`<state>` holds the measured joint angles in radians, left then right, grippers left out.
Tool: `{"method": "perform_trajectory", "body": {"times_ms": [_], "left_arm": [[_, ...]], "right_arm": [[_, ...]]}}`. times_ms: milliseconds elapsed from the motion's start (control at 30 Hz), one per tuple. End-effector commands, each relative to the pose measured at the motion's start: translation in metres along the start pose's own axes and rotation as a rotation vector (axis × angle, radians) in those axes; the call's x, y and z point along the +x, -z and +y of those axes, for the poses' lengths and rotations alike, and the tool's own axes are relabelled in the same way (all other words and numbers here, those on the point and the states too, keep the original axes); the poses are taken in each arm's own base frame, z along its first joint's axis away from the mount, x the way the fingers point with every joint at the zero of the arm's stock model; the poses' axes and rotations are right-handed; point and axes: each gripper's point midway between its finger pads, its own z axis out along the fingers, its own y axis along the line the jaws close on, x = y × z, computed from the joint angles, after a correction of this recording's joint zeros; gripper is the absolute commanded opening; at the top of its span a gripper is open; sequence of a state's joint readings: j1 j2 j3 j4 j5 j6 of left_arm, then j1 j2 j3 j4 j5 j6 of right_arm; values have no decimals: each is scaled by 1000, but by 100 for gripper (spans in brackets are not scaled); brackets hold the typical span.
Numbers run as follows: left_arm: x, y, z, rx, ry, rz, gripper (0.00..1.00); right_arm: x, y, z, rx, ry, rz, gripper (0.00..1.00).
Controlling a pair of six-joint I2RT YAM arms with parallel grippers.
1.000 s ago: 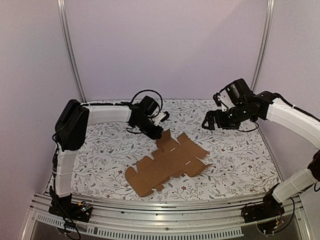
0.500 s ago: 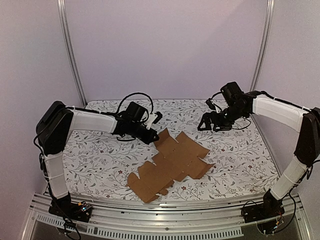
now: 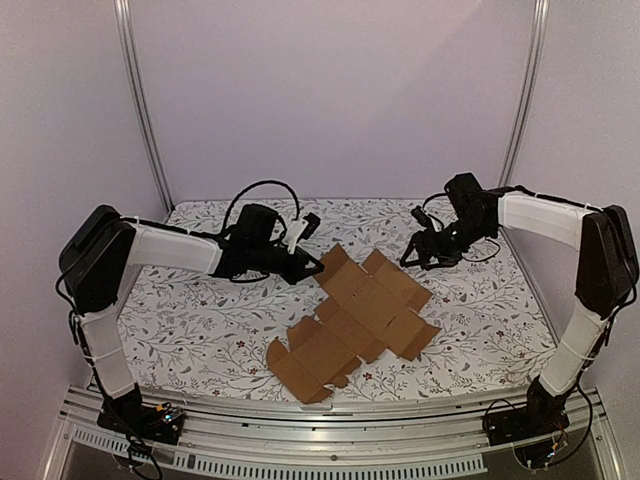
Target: Fold the paper box
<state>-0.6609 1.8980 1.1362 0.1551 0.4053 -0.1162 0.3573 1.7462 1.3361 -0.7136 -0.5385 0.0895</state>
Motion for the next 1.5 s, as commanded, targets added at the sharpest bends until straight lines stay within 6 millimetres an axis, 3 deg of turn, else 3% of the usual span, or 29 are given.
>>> {"method": "perform_trajectory", "body": {"times_ms": [0, 133, 367, 567, 1033, 1333, 1433, 1467], "left_arm": [[-22, 14, -6, 61, 4, -94, 0], [-23, 14, -10, 83, 7, -91, 0], [-26, 16, -11, 90, 5, -89, 0], [-27, 16, -9, 84, 11, -85, 0], [-27, 17, 8, 45, 69, -83, 0], [-27, 21, 22, 6, 130, -48, 0], [-29, 27, 27, -3, 159, -38, 11], [-32, 29, 28, -8, 167, -42, 19]], "right_arm": [[6, -10, -6, -28, 17, 41, 75], [13, -20, -17, -16, 16, 70, 70], [15, -31, -20, -43, 44, 90, 64], [18, -34, -11, -112, 52, 98, 46], [20, -21, 8, -170, 85, 66, 1], [17, -10, 17, -40, 159, 32, 0], [16, -8, 19, 15, 191, 22, 0], [14, -6, 19, 31, 205, 15, 0]]}}
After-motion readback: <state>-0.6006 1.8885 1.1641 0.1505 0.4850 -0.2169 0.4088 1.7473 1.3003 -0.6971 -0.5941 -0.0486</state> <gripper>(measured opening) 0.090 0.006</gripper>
